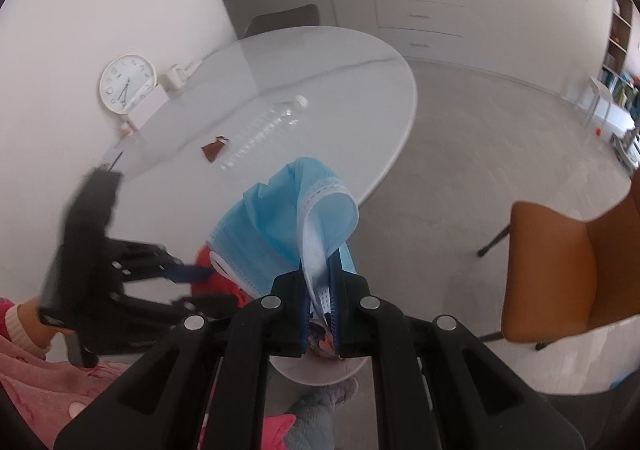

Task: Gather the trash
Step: 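Carry red cloth and blue mask over the wastebasket and open both tools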

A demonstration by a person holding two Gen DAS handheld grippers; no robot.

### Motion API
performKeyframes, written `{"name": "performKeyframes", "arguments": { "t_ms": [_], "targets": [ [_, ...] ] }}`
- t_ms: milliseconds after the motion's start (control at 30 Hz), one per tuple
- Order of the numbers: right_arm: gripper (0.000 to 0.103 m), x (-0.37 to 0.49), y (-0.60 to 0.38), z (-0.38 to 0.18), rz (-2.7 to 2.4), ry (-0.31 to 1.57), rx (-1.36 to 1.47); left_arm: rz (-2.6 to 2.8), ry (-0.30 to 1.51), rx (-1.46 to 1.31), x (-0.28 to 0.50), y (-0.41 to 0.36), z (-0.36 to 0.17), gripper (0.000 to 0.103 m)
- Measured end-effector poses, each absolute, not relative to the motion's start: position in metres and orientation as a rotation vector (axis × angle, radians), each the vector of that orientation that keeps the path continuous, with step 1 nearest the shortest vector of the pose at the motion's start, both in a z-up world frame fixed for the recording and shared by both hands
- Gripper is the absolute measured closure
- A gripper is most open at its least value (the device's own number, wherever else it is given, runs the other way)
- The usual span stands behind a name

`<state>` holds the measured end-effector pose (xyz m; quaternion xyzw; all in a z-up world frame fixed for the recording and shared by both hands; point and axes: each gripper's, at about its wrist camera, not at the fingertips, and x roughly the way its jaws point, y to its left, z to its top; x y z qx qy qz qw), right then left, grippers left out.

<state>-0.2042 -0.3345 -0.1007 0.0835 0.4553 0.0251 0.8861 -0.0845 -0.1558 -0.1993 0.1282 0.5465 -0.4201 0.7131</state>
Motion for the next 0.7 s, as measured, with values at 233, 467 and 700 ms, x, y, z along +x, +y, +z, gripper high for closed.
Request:
{"name": "performKeyframes", "arguments": {
  "t_ms": [233,467,700],
  "targets": [
    [0.093,-0.221,-0.346,-0.109,0.058,0.950,0.206,-0.921,1.237,0.336,-0.092,-0.170,-0.216,0.047],
    [0.092,-0.224,-0.344,-0.114,0.076,0.950,0.219,-0.920,1.192,0.344,-0.101,-0.169,-0.200,0.034],
    [0.091,-0.223,-0.344,-0.121,0.074,0.962,0.217,-0.894,1.171,0.322,-0.107,-0.165,-0.179,0.030]
  ]
}}
